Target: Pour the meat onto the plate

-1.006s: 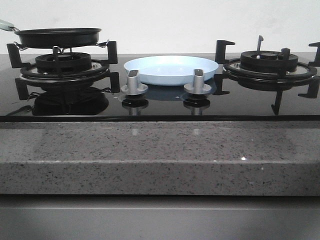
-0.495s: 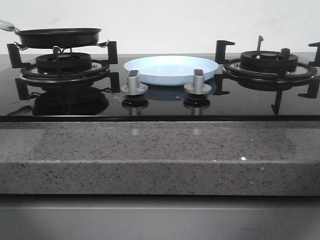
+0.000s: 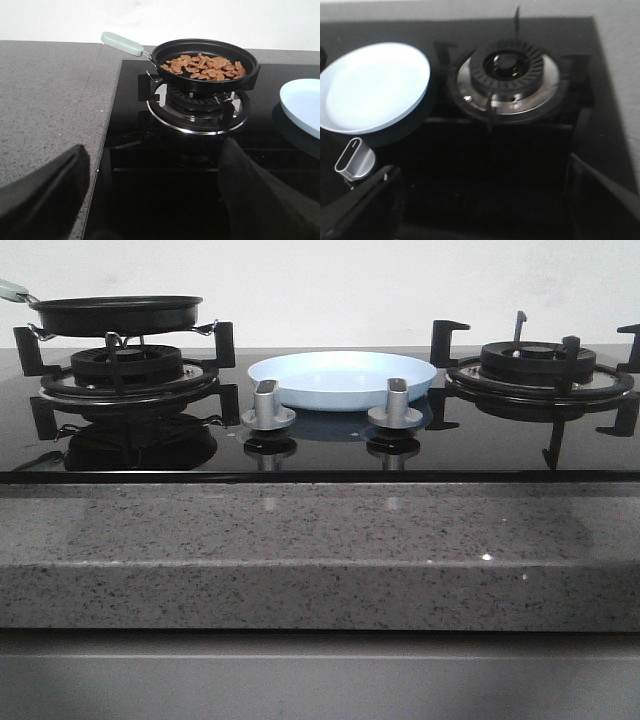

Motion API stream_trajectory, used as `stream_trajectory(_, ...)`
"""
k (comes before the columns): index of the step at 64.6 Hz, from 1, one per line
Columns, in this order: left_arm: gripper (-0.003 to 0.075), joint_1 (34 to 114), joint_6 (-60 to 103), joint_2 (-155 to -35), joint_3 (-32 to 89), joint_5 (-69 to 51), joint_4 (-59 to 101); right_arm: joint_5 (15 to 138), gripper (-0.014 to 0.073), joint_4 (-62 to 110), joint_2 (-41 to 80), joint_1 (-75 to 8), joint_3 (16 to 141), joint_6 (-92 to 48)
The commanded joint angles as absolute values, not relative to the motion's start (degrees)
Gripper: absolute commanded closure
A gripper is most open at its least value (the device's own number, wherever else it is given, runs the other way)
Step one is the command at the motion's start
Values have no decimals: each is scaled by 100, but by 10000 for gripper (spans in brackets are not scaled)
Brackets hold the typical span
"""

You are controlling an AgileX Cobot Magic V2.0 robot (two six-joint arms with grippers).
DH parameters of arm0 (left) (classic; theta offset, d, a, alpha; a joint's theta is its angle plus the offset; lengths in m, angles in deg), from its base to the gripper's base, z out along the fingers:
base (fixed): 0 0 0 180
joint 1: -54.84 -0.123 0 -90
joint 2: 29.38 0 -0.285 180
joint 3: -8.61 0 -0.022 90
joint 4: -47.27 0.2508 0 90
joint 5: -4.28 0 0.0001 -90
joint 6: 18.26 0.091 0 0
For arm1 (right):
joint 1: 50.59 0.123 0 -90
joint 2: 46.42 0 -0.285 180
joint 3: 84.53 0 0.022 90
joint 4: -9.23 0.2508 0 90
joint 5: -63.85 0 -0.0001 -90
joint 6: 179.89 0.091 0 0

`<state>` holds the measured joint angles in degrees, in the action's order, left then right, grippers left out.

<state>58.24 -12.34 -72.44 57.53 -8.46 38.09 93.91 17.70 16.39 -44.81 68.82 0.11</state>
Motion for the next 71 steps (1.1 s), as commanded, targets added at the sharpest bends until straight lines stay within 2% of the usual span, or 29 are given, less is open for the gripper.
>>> stream_trajectory(1,232,5872,-1296,-7280,5538,-337,3745,9428,-67,1846,2306,-4313,7672,-139)
stream_trajectory(21,283,5872,-1296,-7280,5538,-337,3745,10900,-67,1846,4463,-3908,10204,-543)
stream_trajectory(51,282,5872,-1296,-7280,5538,-337,3745,12850,-64,1929,7503,-3693,13762,-658)
stream_trajectory(55,282,5872,-1296,-7280,5538,-337,3745,12983,-41,1929,7766,-3663,14073,-658)
stream_trajectory(66,282,5872,-1296,-7280,5538,-337,3745,13272,110,1929,8328,-3610,14703,-658)
stream_trajectory(71,282,5872,-1296,-7280,5538,-337,3745,13251,143,1929,8415,-3610,14732,-658)
